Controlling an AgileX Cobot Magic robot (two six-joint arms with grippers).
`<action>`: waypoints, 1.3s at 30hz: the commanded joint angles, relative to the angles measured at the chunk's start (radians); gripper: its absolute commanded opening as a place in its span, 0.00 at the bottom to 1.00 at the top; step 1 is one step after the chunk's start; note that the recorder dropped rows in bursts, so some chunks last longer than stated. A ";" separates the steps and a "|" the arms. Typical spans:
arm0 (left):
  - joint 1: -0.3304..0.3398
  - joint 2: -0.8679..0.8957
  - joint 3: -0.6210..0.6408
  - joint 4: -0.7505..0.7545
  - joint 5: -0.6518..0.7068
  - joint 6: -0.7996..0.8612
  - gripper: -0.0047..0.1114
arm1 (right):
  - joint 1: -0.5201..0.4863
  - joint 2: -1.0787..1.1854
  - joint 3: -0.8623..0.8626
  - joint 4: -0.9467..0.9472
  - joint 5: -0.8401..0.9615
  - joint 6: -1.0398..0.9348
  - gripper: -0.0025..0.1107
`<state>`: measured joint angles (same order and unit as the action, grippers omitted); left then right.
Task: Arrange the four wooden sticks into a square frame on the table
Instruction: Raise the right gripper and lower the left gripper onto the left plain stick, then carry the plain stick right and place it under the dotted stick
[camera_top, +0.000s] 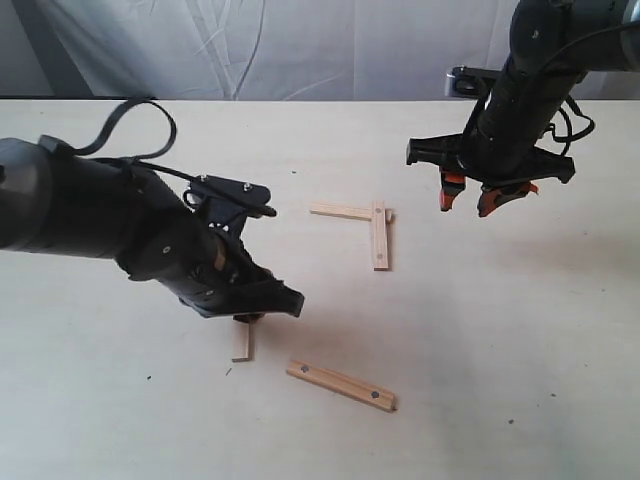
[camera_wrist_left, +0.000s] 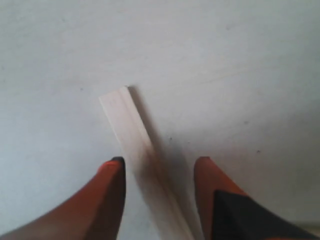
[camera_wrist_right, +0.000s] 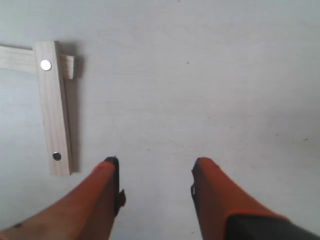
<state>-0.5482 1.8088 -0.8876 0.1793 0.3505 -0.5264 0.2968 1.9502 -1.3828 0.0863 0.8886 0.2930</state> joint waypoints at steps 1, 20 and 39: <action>-0.002 0.056 0.001 0.068 0.004 -0.087 0.42 | -0.006 -0.008 0.004 -0.001 -0.008 -0.009 0.43; 0.060 0.037 -0.221 0.209 0.053 -0.053 0.04 | -0.087 -0.008 0.004 0.129 -0.004 -0.124 0.43; 0.057 0.347 -0.569 -0.148 0.066 0.059 0.04 | -0.181 -0.004 0.004 0.128 -0.083 -0.236 0.43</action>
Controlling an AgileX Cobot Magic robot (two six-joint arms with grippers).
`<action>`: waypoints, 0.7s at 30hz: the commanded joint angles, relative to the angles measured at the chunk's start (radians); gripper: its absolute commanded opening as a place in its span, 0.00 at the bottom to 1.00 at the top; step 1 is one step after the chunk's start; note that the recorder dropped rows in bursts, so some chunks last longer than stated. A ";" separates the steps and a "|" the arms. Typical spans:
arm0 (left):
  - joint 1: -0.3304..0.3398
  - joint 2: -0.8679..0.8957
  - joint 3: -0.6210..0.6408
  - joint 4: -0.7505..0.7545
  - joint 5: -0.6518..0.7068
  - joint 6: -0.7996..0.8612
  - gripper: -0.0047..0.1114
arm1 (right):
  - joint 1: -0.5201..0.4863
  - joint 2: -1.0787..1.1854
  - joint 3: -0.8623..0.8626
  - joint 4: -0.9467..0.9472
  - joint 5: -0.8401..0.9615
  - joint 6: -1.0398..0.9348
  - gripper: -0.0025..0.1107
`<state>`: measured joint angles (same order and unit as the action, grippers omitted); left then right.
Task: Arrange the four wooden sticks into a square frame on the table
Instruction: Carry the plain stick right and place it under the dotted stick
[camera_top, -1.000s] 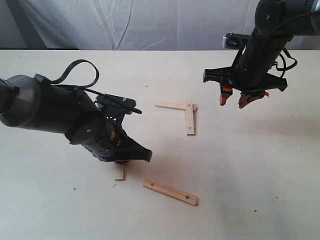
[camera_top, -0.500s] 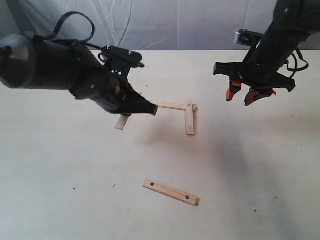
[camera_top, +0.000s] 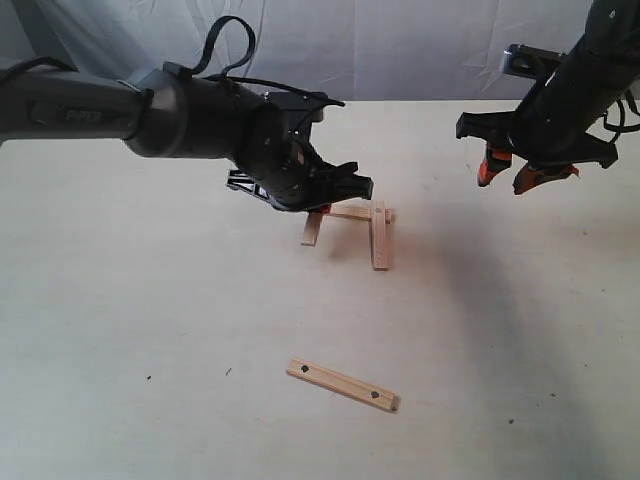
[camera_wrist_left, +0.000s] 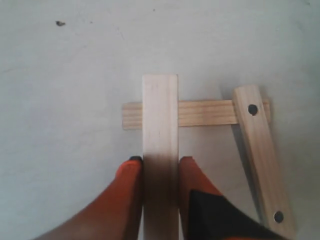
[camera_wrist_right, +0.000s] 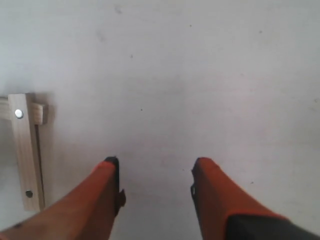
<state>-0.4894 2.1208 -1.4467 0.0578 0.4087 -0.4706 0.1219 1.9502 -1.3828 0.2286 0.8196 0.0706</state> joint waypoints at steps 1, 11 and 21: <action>-0.002 0.044 -0.010 -0.029 0.018 0.003 0.04 | -0.006 -0.004 0.004 -0.017 -0.016 -0.014 0.43; -0.002 0.056 -0.010 -0.019 0.009 0.003 0.04 | -0.006 -0.004 0.004 -0.018 -0.014 -0.016 0.43; 0.000 0.027 -0.010 -0.046 0.013 0.000 0.36 | 0.010 -0.004 0.004 0.028 0.007 -0.016 0.43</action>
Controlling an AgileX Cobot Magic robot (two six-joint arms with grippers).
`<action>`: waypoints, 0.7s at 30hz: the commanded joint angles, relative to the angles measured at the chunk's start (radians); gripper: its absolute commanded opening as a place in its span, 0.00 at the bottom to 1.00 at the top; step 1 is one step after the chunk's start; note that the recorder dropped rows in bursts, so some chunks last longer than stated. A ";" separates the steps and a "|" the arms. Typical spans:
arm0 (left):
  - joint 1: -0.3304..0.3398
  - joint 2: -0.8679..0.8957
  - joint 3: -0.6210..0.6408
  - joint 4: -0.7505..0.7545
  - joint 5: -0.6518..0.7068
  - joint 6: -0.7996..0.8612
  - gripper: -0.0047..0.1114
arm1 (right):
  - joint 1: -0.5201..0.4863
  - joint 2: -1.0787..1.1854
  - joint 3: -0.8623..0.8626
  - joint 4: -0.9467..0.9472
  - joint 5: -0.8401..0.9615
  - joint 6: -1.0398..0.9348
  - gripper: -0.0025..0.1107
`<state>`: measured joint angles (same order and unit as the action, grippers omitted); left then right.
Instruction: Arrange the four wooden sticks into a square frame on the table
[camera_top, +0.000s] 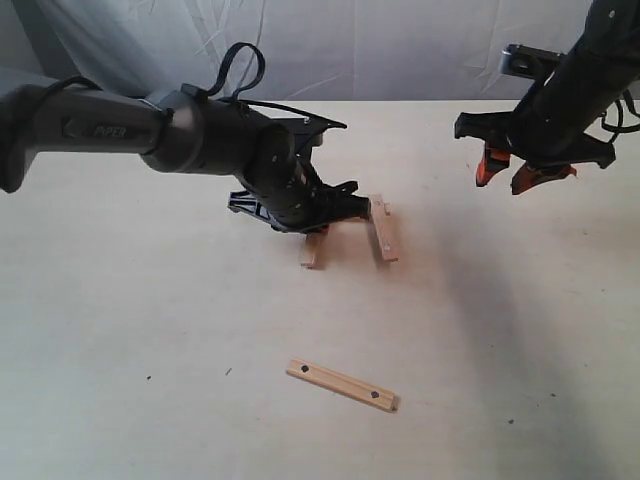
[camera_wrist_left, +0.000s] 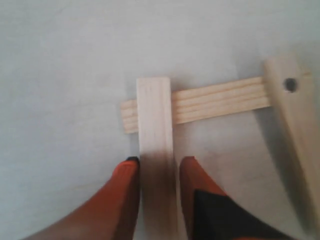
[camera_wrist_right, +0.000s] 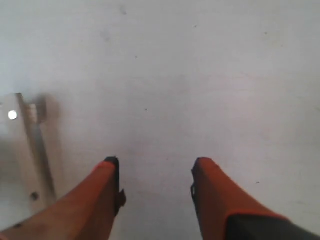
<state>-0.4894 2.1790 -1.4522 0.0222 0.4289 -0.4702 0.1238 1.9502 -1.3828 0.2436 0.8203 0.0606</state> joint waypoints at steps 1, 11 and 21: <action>0.007 -0.052 -0.005 -0.010 -0.007 0.000 0.37 | 0.017 -0.004 0.004 0.015 0.008 -0.006 0.43; 0.263 -0.395 -0.002 0.137 0.387 0.121 0.21 | 0.219 -0.044 0.022 0.031 0.139 -0.218 0.43; 0.485 -0.739 0.230 -0.066 0.406 0.395 0.04 | 0.539 -0.099 0.250 0.124 -0.006 -0.620 0.43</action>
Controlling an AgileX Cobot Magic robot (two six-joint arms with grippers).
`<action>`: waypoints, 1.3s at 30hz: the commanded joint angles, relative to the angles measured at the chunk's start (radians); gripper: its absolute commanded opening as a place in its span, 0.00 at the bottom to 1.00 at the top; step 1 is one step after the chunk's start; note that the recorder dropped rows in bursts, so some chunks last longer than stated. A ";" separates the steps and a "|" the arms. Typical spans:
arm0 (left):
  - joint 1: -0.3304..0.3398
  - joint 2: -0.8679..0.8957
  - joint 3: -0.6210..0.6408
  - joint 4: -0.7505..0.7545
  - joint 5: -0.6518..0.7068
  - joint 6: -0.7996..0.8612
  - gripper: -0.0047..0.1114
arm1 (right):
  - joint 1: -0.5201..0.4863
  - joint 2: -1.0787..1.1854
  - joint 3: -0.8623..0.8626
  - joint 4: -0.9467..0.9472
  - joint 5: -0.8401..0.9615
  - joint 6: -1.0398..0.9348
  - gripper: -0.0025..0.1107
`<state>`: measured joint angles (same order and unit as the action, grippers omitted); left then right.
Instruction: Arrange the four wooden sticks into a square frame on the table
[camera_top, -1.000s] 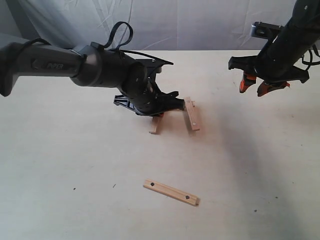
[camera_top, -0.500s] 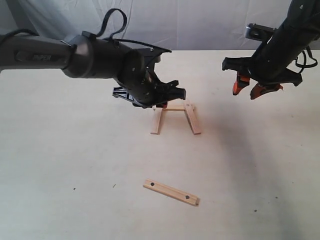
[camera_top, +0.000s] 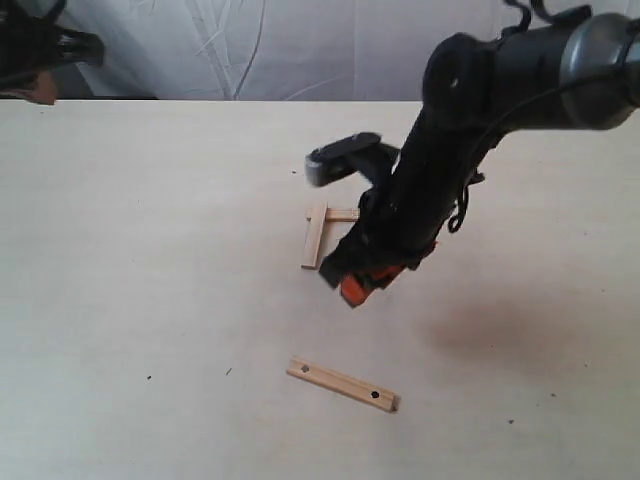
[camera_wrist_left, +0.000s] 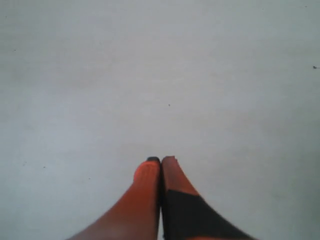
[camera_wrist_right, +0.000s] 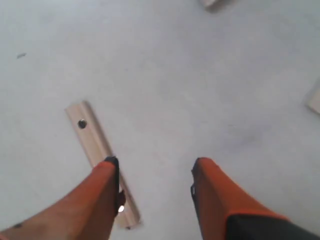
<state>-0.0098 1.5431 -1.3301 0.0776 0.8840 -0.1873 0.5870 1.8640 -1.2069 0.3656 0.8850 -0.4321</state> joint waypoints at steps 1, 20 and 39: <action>0.000 -0.120 0.135 -0.153 -0.076 0.145 0.04 | 0.105 -0.013 0.094 0.002 -0.094 -0.154 0.44; -0.051 -0.162 0.283 -0.271 -0.234 0.224 0.04 | 0.252 0.084 0.158 -0.155 -0.290 -0.111 0.55; -0.051 -0.162 0.283 -0.301 -0.259 0.224 0.04 | 0.080 0.092 -0.178 -0.285 -0.100 -0.275 0.02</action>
<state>-0.0509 1.3881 -1.0515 -0.1981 0.6402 0.0349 0.7183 1.9495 -1.3347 0.0809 0.7788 -0.6042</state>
